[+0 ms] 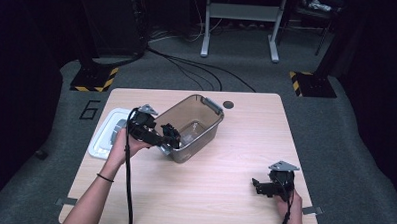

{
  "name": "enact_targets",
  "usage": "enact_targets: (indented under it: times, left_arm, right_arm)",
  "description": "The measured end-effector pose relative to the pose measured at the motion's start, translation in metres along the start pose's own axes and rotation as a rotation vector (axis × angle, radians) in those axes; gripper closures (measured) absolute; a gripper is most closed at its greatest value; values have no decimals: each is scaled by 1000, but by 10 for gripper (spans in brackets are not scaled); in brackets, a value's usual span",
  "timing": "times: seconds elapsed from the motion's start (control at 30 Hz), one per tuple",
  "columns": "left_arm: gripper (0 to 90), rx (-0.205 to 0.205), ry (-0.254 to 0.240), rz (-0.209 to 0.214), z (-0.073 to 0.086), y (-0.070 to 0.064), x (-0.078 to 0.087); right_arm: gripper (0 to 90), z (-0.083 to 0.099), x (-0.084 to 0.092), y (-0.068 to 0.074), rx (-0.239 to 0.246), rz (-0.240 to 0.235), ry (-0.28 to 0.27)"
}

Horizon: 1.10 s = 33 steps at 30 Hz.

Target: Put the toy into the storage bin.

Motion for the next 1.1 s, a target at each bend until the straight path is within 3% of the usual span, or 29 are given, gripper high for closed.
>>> enact_targets:
  times: [0.13, 0.27, 0.43, 0.57, 0.83, 0.97, 1.1]
  left_arm:
    - [101, -3, -12, 4, -2, -1, 13]
    - [95, -11, -37, -20, -4, 3, 26]
    - [81, 24, -74, -67, -1, 17, 43]
    - [52, 48, -75, -106, 6, 32, 53]
    - [22, 123, -85, -180, 27, 66, 60]
    - [8, 209, -93, -222, 44, 84, 54]
    - [0, 253, -86, -242, 60, 102, 47]
  right_arm:
    - [0, 0, 0, 0, 2, 2, 1]
    - [0, 0, 0, 0, 2, 2, 0]
    - [0, 0, 0, 0, 1, 2, 1]
    - [0, 0, 0, 0, 1, 2, -1]
    - [0, 0, 0, 0, 1, 2, 1]
    - [0, 0, 0, 0, -1, 1, 0]
    - [0, 0, 0, 0, 1, 2, 0]
Point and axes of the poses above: each handheld gripper's, and its own axes: x roughly backward along the jaws, z roughly out of its underside, y roughly to its left, the point moved 3 cm from there along -x, roughly forward along the jaws, and after that the axes turned 11 degrees about -y, right-handed, at the moved point
